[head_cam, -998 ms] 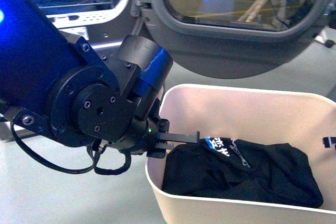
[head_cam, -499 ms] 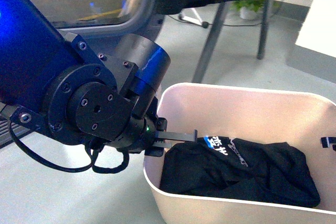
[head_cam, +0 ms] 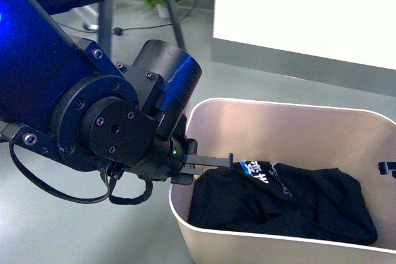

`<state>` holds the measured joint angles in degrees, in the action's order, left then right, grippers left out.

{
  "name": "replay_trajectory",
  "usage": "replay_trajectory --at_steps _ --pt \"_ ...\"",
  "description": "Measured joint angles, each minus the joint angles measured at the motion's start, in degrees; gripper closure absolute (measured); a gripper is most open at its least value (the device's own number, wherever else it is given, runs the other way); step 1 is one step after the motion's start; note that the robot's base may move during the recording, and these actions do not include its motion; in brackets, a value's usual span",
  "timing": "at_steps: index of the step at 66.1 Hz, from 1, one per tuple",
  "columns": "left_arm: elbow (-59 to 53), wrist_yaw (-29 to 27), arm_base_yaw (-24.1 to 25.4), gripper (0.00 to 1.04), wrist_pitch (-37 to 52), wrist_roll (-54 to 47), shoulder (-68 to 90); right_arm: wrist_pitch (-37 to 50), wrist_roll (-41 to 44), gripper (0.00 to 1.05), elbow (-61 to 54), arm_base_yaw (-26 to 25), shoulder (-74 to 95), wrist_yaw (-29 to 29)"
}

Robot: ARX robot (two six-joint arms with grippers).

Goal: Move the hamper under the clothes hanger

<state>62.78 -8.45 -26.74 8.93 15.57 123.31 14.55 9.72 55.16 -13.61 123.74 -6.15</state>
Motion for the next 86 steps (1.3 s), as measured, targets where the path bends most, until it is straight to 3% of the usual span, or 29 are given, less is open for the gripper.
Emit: replay_trajectory --at_steps 52,56,59,62,64,68,86 --pt "0.22 -0.02 0.04 1.01 0.04 -0.09 0.0 -0.04 0.07 1.02 -0.35 -0.02 -0.39 0.04" --pt "0.22 -0.04 0.04 1.01 0.04 -0.09 0.0 3.1 -1.53 1.02 -1.27 0.15 -0.33 1.66" --pt "-0.83 1.25 0.04 1.01 3.13 -1.31 0.02 8.44 -4.46 1.02 -2.86 0.55 0.04 3.8" --pt "-3.34 1.7 -0.15 1.01 12.76 -4.5 0.77 12.92 -7.41 1.02 -3.34 0.94 0.96 5.57" --pt "-3.63 1.25 -0.44 1.01 19.06 -6.82 1.97 13.88 -9.49 1.02 -2.91 0.94 1.44 6.03" --pt "-2.69 1.22 -0.44 1.01 22.97 -8.7 3.17 13.75 -11.21 1.02 -1.81 0.94 1.53 6.64" --pt "10.84 0.7 -0.79 1.01 14.8 -13.22 9.27 7.63 -13.94 1.02 6.08 1.11 6.23 7.85"
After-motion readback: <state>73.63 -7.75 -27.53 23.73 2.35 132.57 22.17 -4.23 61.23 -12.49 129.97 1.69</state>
